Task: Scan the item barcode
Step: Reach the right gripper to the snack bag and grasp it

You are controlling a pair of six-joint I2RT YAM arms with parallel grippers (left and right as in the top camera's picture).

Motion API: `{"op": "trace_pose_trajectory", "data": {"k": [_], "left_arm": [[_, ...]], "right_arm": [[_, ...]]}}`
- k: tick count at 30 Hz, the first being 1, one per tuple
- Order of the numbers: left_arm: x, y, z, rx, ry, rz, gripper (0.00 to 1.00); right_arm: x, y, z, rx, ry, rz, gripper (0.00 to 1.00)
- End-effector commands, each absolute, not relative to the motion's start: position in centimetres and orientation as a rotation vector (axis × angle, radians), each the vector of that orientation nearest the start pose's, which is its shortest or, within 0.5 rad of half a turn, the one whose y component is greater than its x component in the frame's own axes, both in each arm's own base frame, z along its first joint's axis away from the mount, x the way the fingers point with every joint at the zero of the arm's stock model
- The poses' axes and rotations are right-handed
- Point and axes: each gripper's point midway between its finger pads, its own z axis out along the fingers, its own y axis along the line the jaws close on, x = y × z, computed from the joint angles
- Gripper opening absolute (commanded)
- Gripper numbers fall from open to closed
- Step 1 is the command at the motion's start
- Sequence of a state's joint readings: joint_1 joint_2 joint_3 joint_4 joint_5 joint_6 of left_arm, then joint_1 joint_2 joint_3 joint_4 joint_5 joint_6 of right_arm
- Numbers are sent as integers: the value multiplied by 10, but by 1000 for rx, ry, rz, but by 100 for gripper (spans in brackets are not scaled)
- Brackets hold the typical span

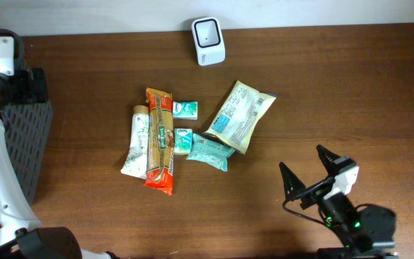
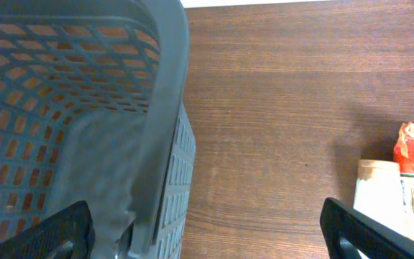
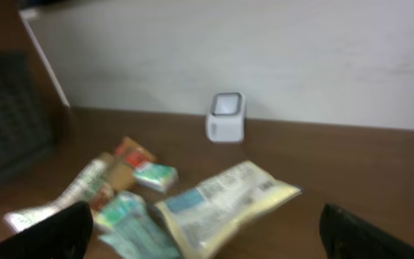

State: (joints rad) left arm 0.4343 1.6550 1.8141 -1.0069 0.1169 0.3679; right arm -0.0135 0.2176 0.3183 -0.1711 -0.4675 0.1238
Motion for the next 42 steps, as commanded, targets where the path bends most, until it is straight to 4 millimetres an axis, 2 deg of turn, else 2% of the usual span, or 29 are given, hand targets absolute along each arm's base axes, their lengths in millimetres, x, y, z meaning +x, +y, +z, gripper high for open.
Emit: {"op": "trace_pose_trajectory", "data": {"k": [1, 3, 7, 9, 11, 15, 18, 21, 22, 25, 28, 33, 35, 37, 42], "left_arm": [[405, 167, 291, -10, 2422, 220, 99], [405, 167, 291, -11, 2422, 221, 99], [405, 167, 291, -10, 2422, 220, 99], [405, 167, 291, -10, 2422, 221, 99], [405, 167, 291, -10, 2422, 220, 99], [405, 167, 291, -10, 2422, 220, 99], [405, 167, 291, -10, 2422, 220, 99], [405, 167, 291, -10, 2422, 220, 99], [405, 167, 291, -10, 2422, 220, 99], [405, 167, 291, -10, 2422, 220, 99], [405, 167, 291, -10, 2422, 220, 99], [405, 167, 291, -10, 2422, 221, 99], [405, 167, 291, -12, 2422, 221, 99], [405, 167, 291, -12, 2422, 221, 99], [405, 168, 291, -13, 2422, 222, 99]], "right_arm": [[234, 89, 273, -292, 1724, 580, 98], [244, 92, 280, -278, 1832, 632, 99], [267, 92, 281, -170, 2163, 722, 99], [275, 91, 281, -140, 2243, 742, 99], [296, 92, 271, -122, 2294, 762, 99], [321, 94, 238, -93, 2386, 812, 100], [352, 92, 176, 113, 2553, 878, 89], [379, 92, 138, 201, 2591, 906, 87], [392, 92, 118, 249, 2603, 919, 87], [406, 92, 78, 277, 2645, 931, 87], [410, 95, 48, 291, 2684, 937, 87], [418, 120, 30, 197, 2681, 926, 88], [420, 119, 16, 336, 2722, 817, 88], [421, 125, 8, 405, 2730, 833, 88], [422, 137, -1, 368, 2734, 841, 88]]}}
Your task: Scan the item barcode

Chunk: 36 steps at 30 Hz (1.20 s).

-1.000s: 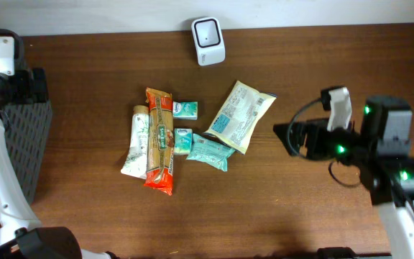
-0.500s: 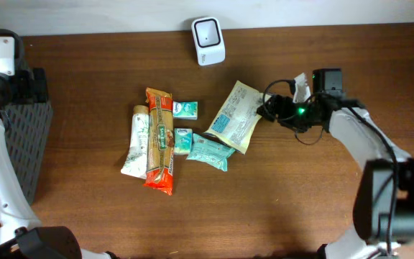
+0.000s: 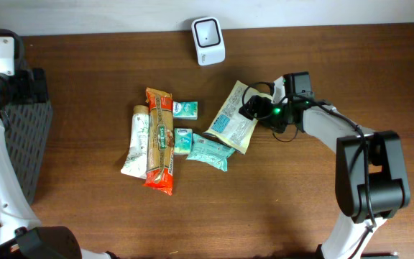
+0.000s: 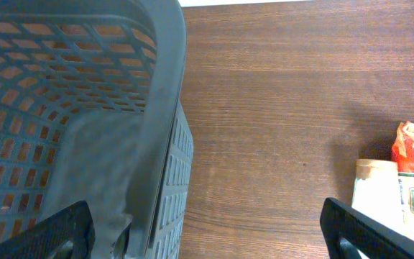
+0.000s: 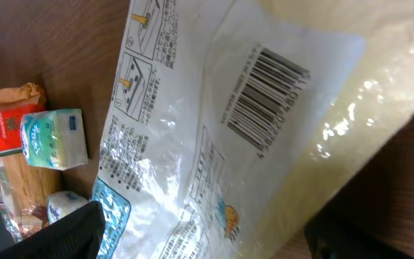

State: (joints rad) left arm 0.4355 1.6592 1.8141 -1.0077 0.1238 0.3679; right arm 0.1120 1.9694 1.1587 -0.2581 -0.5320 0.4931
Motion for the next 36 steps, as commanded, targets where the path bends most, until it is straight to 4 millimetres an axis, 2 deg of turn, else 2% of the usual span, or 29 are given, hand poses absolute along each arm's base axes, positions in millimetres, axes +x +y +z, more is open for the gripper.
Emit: {"op": "trace_pose_trajectory", "data": {"k": [1, 3, 5, 8, 11, 13, 15, 16, 17, 20, 22, 24, 27, 28, 30, 34, 36], "left_arm": [[405, 167, 291, -13, 2422, 222, 99], [405, 167, 291, -12, 2422, 221, 99], [405, 167, 291, -12, 2422, 221, 99], [405, 168, 291, -13, 2422, 221, 99], [405, 167, 291, -12, 2422, 221, 99], [405, 167, 291, -10, 2422, 220, 99], [405, 167, 291, -10, 2422, 220, 99], [405, 167, 291, -10, 2422, 220, 99], [405, 167, 291, -10, 2422, 220, 99], [405, 167, 291, -10, 2422, 220, 99], [405, 167, 291, -10, 2422, 220, 99], [405, 167, 291, -10, 2422, 220, 99], [405, 167, 291, -10, 2422, 220, 99], [405, 167, 291, -10, 2422, 220, 99], [405, 167, 291, -10, 2422, 221, 99], [405, 167, 291, -10, 2422, 220, 99], [405, 167, 291, -10, 2422, 220, 99]], "right_arm": [[424, 139, 0, 357, 2725, 842, 88], [423, 136, -4, 361, 2732, 799, 87], [420, 136, -9, 359, 2744, 746, 75], [416, 143, -20, 335, 2766, 667, 74], [414, 159, -45, 281, 2786, 642, 73], [414, 164, -52, 268, 2785, 661, 57], [412, 167, -50, 263, 2791, 700, 34], [410, 171, -47, 258, 2793, 763, 17], [410, 174, -43, 254, 2788, 811, 6], [411, 171, -23, 241, 2766, 880, 4], [413, 170, 8, 126, 2728, 889, 4], [412, 169, 55, -56, 2686, 851, 4], [403, 167, 108, -272, 2677, 797, 4], [399, 166, 116, -333, 2688, 785, 4], [381, 163, 132, -577, 2706, 747, 4], [359, 158, 131, -897, 2668, 715, 4], [356, 158, 130, -1069, 2590, 691, 4]]}}
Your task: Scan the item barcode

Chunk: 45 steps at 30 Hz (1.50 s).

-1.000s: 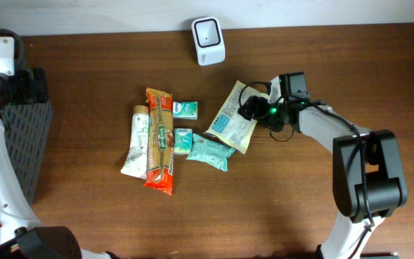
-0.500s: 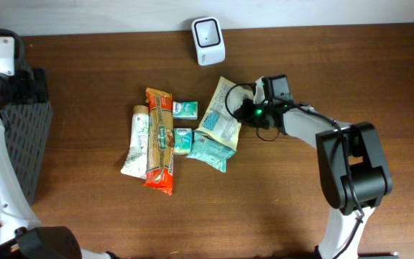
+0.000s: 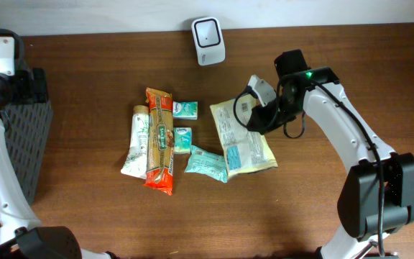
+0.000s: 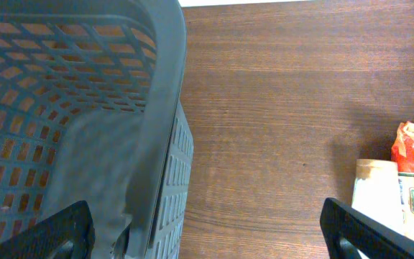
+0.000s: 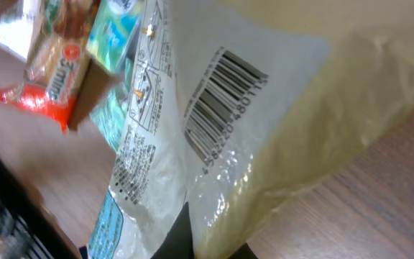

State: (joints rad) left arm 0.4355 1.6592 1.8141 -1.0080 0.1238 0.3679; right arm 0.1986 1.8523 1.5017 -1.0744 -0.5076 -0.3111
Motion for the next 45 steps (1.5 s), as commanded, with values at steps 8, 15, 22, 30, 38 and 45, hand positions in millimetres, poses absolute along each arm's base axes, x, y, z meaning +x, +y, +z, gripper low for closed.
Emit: {"op": "trace_pose_trajectory", "data": {"k": [8, 15, 22, 30, 38, 45], "left_arm": [[405, 167, 291, -10, 2422, 220, 99], [405, 167, 291, -10, 2422, 220, 99], [405, 167, 291, -11, 2422, 220, 99], [405, 167, 291, -10, 2422, 220, 99], [405, 167, 291, -10, 2423, 220, 99], [405, 167, 291, -10, 2422, 220, 99]], "right_arm": [[358, 135, 106, -1696, 2253, 387, 4], [381, 138, 100, -1803, 2078, 292, 73], [393, 144, 171, -849, 2590, 633, 99], [350, 134, 173, -376, 2900, 758, 70], [320, 61, 212, 301, 2850, 270, 85], [306, 64, 104, 516, 2916, 572, 90]]}}
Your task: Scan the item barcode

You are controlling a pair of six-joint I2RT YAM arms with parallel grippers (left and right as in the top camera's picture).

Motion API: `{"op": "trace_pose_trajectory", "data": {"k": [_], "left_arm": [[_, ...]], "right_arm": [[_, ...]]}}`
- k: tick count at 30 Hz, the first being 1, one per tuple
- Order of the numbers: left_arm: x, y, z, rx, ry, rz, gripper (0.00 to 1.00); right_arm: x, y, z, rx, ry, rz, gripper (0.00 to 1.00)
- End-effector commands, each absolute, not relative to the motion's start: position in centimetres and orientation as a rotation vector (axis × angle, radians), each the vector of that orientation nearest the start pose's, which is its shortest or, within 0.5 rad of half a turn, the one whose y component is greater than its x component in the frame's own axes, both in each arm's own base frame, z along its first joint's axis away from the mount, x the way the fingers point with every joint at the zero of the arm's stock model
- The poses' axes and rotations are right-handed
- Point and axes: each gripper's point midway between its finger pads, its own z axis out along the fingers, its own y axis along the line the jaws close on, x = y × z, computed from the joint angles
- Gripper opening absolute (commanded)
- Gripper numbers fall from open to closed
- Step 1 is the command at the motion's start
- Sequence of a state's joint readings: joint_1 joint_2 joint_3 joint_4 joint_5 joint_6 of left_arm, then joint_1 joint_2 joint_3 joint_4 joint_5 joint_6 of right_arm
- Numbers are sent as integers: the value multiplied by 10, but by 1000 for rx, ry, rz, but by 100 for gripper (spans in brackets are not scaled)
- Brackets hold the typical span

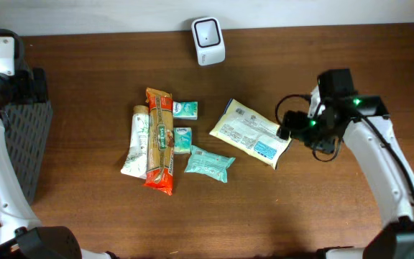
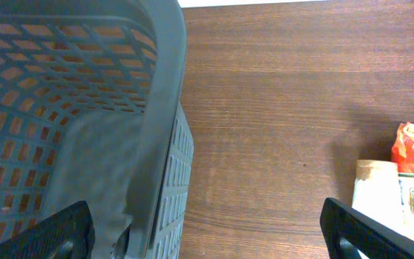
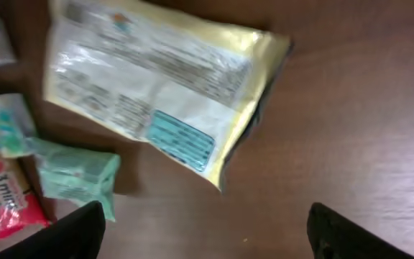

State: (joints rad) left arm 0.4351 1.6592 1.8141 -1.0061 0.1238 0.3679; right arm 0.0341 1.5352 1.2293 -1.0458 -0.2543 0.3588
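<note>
The white scanner (image 1: 208,32) stands at the table's back edge. A yellow-and-white snack packet (image 1: 250,133) lies flat on the table, printed face up, right of the pile; the right wrist view shows the packet (image 3: 157,72) with a blue patch, and no barcode can be made out. My right gripper (image 1: 291,129) hovers just off its right end, open, and in its own view the gripper (image 3: 207,230) has only bare wood between the fingers. My left gripper (image 2: 207,230) is open over the rim of the grey basket (image 2: 157,129) at far left.
The pile left of the packet holds a toothpaste tube (image 1: 136,140), an orange-red noodle pack (image 1: 159,140), two small teal boxes (image 1: 185,108) and a teal pouch (image 1: 209,162). The basket (image 1: 20,144) sits at the left table edge.
My right gripper was shut on the packet, holding it tilted with the barcode showing. Now the packet lies flat and turned, the gripper is open and sits further right.
First my right gripper stood open at the front right, with the packet resting against the pile. Then it was at the packet's upper right end. Then it held the packet, shifted and turned. Now the packet is let go. The left arm stayed over the basket.
</note>
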Motion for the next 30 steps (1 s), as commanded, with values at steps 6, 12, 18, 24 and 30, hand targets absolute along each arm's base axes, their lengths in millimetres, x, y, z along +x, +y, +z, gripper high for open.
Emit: {"op": "trace_pose_trajectory", "data": {"k": [6, 12, 18, 24, 30], "left_arm": [[405, 167, 291, -10, 2422, 220, 99], [405, 167, 291, -11, 2422, 221, 99], [405, 167, 291, -10, 2422, 220, 99], [405, 167, 291, -10, 2422, 220, 99], [405, 167, 291, -11, 2423, 221, 99]], "right_arm": [[301, 71, 44, 624, 2930, 634, 92], [321, 96, -4, 656, 2948, 770, 91], [319, 113, -43, 691, 3009, 781, 4], [355, 111, 22, 326, 2805, 1043, 4], [353, 114, 82, -23, 2777, 1078, 4]]}}
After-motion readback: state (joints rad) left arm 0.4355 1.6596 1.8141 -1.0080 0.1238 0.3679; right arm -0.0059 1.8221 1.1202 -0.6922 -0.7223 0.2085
